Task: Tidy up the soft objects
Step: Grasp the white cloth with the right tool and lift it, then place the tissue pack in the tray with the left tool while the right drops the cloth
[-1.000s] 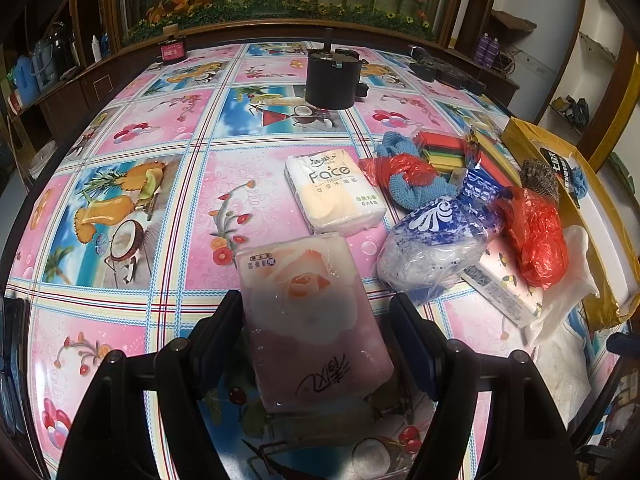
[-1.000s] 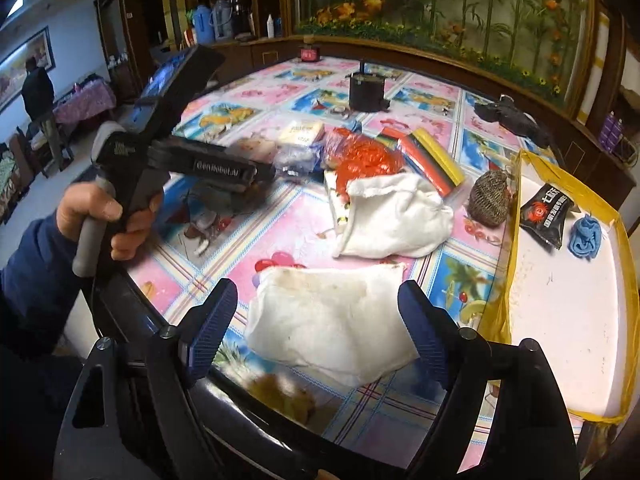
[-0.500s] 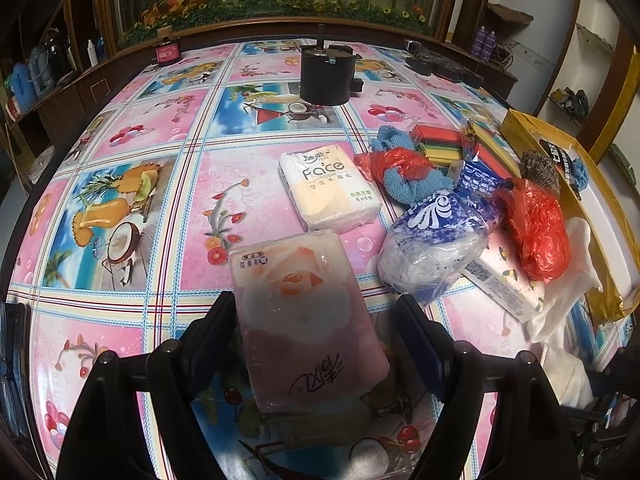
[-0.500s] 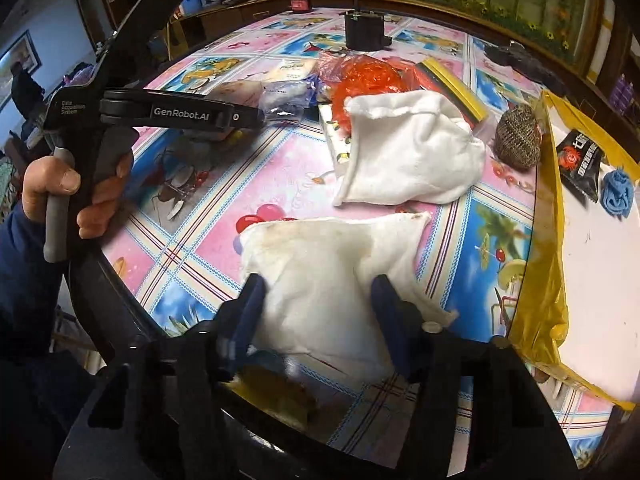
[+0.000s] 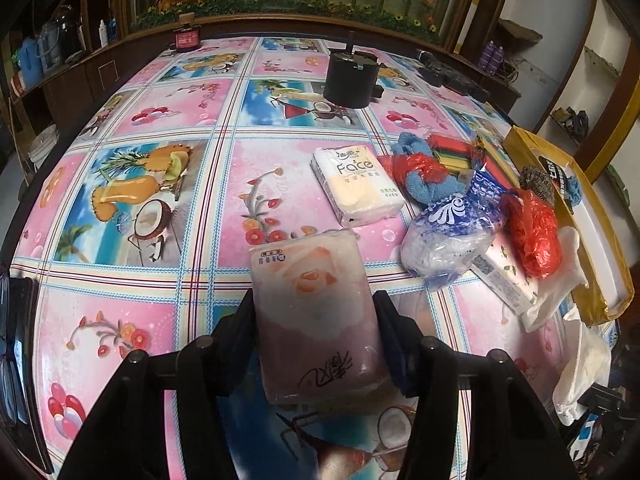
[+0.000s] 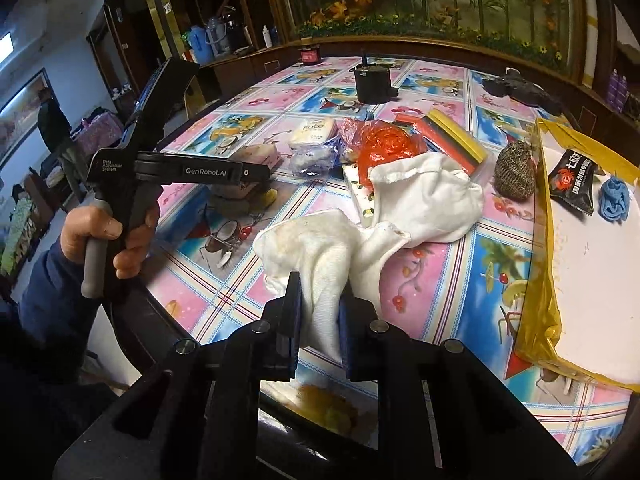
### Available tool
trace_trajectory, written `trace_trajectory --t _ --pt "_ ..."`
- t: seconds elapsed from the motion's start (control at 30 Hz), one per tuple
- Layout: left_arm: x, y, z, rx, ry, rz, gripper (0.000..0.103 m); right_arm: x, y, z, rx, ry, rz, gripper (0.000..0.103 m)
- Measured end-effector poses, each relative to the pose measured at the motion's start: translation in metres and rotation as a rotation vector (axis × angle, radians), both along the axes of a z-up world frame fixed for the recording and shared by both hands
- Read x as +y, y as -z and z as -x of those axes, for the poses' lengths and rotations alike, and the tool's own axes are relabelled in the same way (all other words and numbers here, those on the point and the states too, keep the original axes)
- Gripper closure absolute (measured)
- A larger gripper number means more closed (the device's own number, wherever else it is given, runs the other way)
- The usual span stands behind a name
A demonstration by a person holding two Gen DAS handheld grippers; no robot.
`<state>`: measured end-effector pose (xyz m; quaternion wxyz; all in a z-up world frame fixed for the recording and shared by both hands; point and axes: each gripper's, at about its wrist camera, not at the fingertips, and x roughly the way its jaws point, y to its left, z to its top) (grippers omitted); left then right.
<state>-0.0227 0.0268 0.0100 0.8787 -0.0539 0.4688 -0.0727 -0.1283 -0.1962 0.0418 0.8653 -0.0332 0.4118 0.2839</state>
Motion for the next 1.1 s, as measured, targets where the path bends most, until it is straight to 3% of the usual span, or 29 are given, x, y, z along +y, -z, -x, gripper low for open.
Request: trace_trajectory --t 0.13,0.5,0.9,1.1 --pt "-0.003 -0.008 0.005 -0.016 0.020 0.042 0.047 -0.005 -0.001 -0.001 -0.006 0.022 -0.025 0.088" --pt "-0.048 -0.041 0.014 -0.090 0.128 0.064 0.047 -0.033 -0.008 -0.004 -0.017 0.102 -0.102 0.088" --pt "-0.131 -0.072 0.012 -0.138 0.299 0.070 0.047 -0.091 -0.025 -0.004 -0.061 0.229 -0.193 0.088" --pt "-0.181 -0.073 0.002 -0.115 0.373 0.089 0.047 -0.129 -0.030 -0.003 -0.085 0.320 -0.219 0.088"
